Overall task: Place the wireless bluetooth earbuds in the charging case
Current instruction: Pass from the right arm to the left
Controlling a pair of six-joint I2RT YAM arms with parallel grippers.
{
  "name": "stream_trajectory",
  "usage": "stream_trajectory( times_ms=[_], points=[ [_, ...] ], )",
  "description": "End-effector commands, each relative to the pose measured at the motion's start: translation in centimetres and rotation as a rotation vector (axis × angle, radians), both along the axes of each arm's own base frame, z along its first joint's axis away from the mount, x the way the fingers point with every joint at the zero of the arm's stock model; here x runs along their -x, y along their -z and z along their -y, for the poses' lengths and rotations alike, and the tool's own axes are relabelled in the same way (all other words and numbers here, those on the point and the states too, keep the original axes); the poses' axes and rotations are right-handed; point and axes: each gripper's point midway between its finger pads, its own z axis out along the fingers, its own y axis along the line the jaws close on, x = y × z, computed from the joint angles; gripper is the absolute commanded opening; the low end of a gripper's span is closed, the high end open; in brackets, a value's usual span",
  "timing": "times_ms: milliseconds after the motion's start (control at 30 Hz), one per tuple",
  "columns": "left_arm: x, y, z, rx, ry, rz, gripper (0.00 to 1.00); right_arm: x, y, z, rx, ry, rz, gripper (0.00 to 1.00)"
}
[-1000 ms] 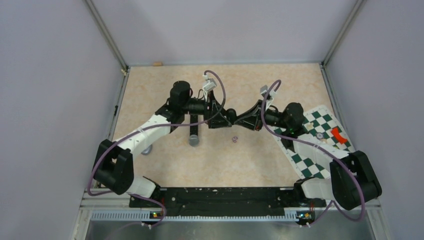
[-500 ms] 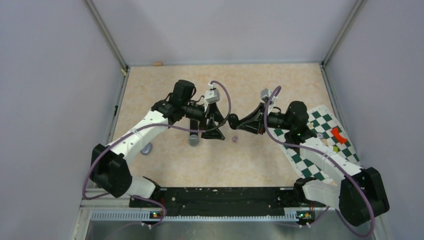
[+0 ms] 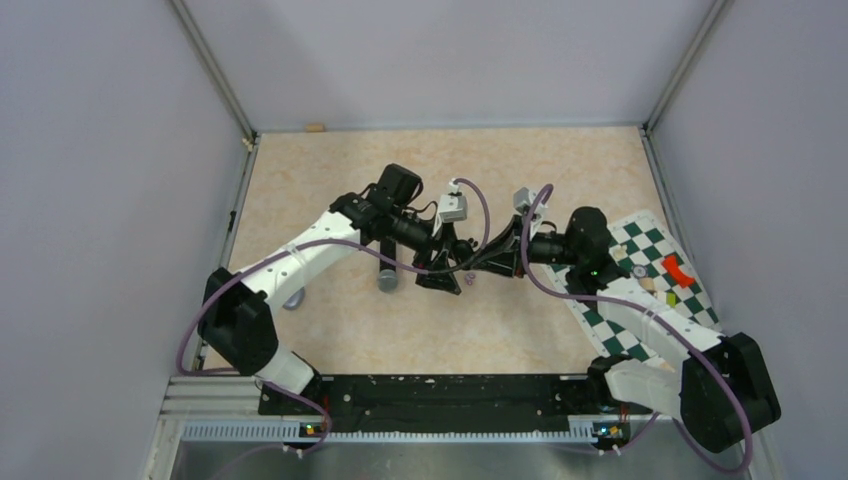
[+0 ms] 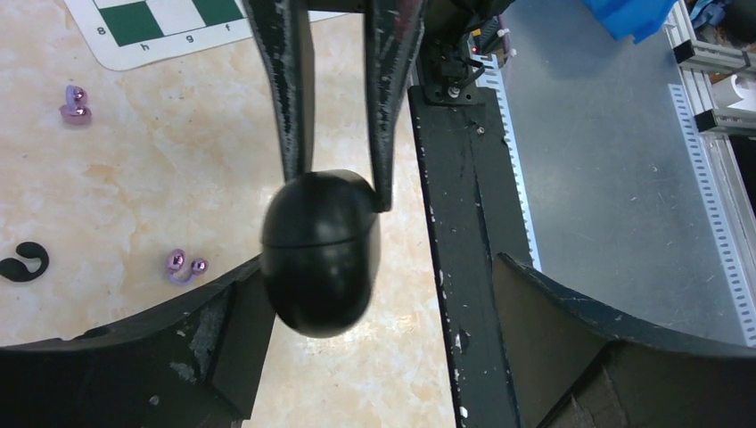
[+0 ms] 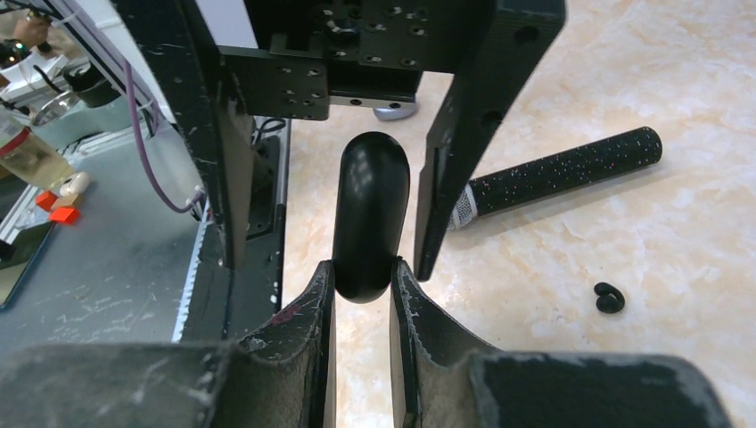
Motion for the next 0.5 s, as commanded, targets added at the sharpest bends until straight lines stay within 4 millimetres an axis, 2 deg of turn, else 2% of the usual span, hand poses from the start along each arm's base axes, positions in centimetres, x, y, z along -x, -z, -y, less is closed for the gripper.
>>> stream_trajectory(
  times_ms=[0, 100, 233, 467],
  points=[
    [-0.59, -1.13, 0.47, 0.02, 0.014, 0.036, 0.89, 0.93, 0.02, -0.43, 0.002, -0.052, 0.059, 0.06],
    [-0.54, -1.25, 0.46, 0.024, 0.016, 0.04, 0.81, 0.88, 0.34, -0.4, 0.013, -0.052, 0.064, 0.06],
    [-0.57, -1.42, 0.4, 0.025, 0.012, 0.047, 0.65, 0.86, 0.69, -0.38, 0.022, -0.055, 0.062, 0.05],
    [-0.76, -1.54, 0.49, 0.024, -0.008, 0.042, 0.64, 0.41, 0.95, -0.36, 0.028, -0.031, 0.066, 0.05]
  ],
)
